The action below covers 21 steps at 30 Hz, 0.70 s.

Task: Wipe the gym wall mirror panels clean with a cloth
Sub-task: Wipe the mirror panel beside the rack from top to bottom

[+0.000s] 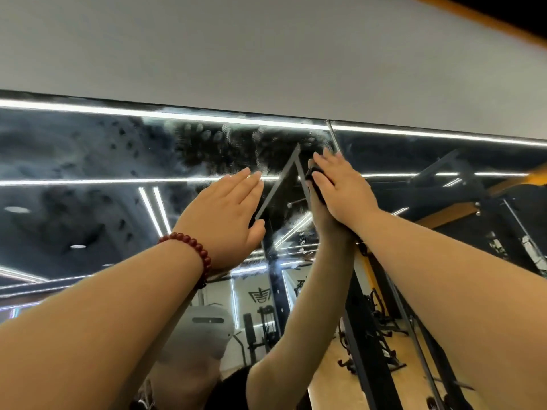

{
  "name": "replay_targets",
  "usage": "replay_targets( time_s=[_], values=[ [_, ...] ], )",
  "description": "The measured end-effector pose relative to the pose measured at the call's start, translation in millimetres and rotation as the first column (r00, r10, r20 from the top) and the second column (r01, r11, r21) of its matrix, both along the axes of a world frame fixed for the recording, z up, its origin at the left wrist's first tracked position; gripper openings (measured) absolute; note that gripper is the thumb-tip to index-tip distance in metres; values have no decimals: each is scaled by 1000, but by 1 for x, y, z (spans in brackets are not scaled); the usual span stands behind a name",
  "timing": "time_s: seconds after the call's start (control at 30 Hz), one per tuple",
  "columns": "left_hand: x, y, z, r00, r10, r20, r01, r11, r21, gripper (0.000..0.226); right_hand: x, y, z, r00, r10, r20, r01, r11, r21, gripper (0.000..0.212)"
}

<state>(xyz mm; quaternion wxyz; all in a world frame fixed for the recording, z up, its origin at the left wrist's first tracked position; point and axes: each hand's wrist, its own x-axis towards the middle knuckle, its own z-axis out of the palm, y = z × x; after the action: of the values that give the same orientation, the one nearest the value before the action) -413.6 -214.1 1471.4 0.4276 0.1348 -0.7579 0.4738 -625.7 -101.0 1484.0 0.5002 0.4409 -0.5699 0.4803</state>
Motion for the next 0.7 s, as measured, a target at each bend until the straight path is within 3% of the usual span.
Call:
replay_targets(
  time_s=[0.07, 0.2, 0.27, 0.3, 0.4, 0.47, 0.53, 0.6, 0.67, 0.7],
  values=[
    [0, 3, -3, 1000, 12, -2, -12, 1000, 5, 73, 16, -6, 0, 997, -32, 74, 34, 999, -26, 48],
    [0, 9, -9, 998, 17, -57, -15, 999, 38, 70, 45, -19, -42, 935, -47, -352, 105, 984, 147, 48],
    [4, 11, -20, 996, 36, -76, -30, 997, 75, 72, 26, -7, -48, 899, -21, -438, 124, 970, 208, 48],
    [5, 13, -27, 997, 33, -76, -26, 996, 88, 74, 10, -2, -43, 919, -23, -394, 105, 977, 188, 48],
    [-1, 21, -46, 997, 14, -82, -2, 990, 138, 77, -21, 8, -21, 998, -12, -58, 14, 999, 29, 47],
    [-12, 23, -51, 993, 21, -119, -1, 987, 161, 78, -9, 1, -20, 996, -79, -39, 79, 997, -11, 48],
    [-24, 25, -53, 983, 37, -178, -6, 985, 172, 79, 9, -9, -34, 963, -82, -259, 102, 993, 66, 49],
    [-32, 22, -54, 976, 48, -213, -17, 990, 143, 79, 16, -10, -55, 855, -17, -519, 130, 975, 182, 50],
    [-34, 18, -56, 972, 56, -229, -27, 992, 125, 80, 3, 0, -57, 771, 32, -636, 181, 947, 267, 50],
    [-34, 18, -57, 972, 55, -230, -28, 993, 118, 81, -9, 4, -48, 788, 24, -615, 179, 947, 266, 49]
  ],
)
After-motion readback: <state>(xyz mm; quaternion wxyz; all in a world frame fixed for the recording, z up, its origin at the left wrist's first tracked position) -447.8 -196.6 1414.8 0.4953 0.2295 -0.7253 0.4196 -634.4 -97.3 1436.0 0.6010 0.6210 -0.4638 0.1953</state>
